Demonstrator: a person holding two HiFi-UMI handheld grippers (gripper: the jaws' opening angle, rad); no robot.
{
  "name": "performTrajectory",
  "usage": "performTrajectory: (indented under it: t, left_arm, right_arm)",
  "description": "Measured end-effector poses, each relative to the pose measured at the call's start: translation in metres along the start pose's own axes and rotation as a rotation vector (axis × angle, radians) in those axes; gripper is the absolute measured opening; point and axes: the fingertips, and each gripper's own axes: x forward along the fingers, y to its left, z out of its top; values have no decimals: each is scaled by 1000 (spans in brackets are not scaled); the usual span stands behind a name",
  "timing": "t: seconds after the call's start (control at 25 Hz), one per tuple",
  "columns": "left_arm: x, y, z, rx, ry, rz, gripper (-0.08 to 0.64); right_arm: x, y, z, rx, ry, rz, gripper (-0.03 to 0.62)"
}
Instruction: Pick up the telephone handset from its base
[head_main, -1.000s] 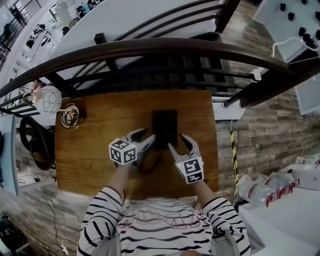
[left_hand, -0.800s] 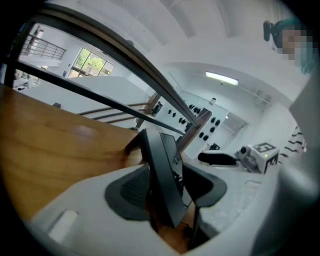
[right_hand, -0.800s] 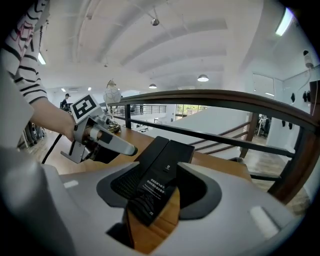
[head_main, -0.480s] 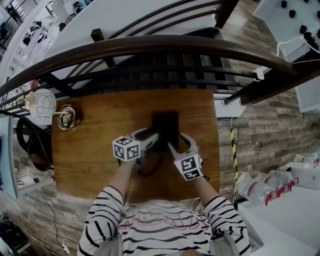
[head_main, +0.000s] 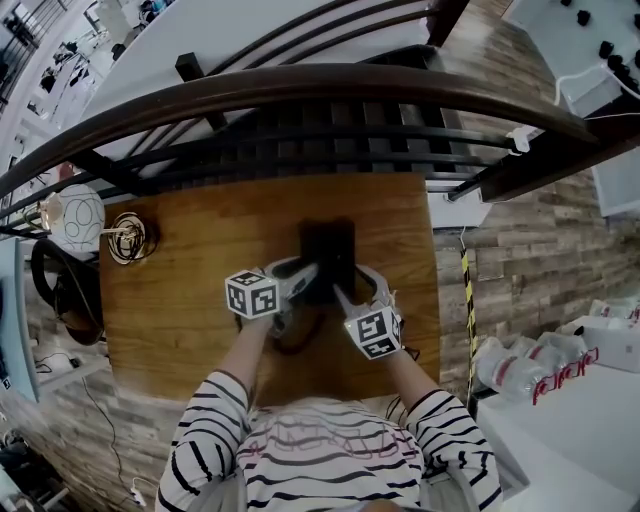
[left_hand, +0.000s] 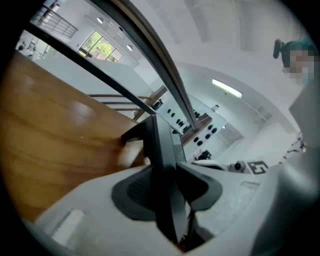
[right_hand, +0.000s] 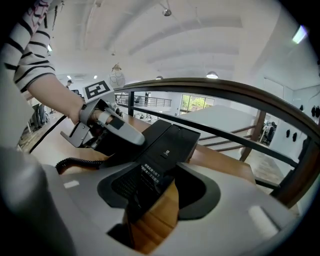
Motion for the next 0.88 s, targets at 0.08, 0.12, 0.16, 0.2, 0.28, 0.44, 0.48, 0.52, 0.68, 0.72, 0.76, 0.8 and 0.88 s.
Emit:
performTrajectory:
  t: [0.08,0.12,0.16,0.2,0.28,0.44,0.48,0.52,0.68,0.72,0.76,0.8,0.88]
  left_arm:
    - [0,1,0,-17,-3,-8,129]
    - [0,1,0,-26,-5,-14,125]
    - [0,1,0,-36,-6,-20,123]
    - [-1,1,0,-46,-7,-24,120]
    - [-3,2,2,-71,-11,-36,114]
    - [-4,2,2,-113,-11,-60,94]
    - [-4,2,2,-116,-6,-60,92]
    - [-4,1,1,-117,0,-61,92]
    - [-6,-3,3,-146,2,-94,81]
    - [-6,-5,3,-156,-1,-102,80]
    - [-7,-7,4,-163,-2,-107,79]
    - [-7,-8,4,-167,-3,-108,78]
    - [-8,-10,5,-175,-6,-111,78]
  right_arm:
    - [1,1,-1,-26,2,-6,218]
    - [1,2,-2,-37,3,-9,224]
    - [1,3,-2,-49,4,-12,232]
    - [2,4,-3,-66,6,-15,236]
    - [3,5,-2,-104,12,-24,241]
    - [4,6,-4,-112,12,-31,245]
    - [4,6,-5,-111,11,-32,245]
    - [4,6,-5,-110,10,-33,245]
    - [3,5,-4,-104,6,-36,245]
    - [2,4,-4,-103,5,-37,245]
    - [1,3,-4,-102,4,-37,245]
    - [1,3,-4,-101,3,-37,245]
    - [0,4,-4,-100,1,-38,245]
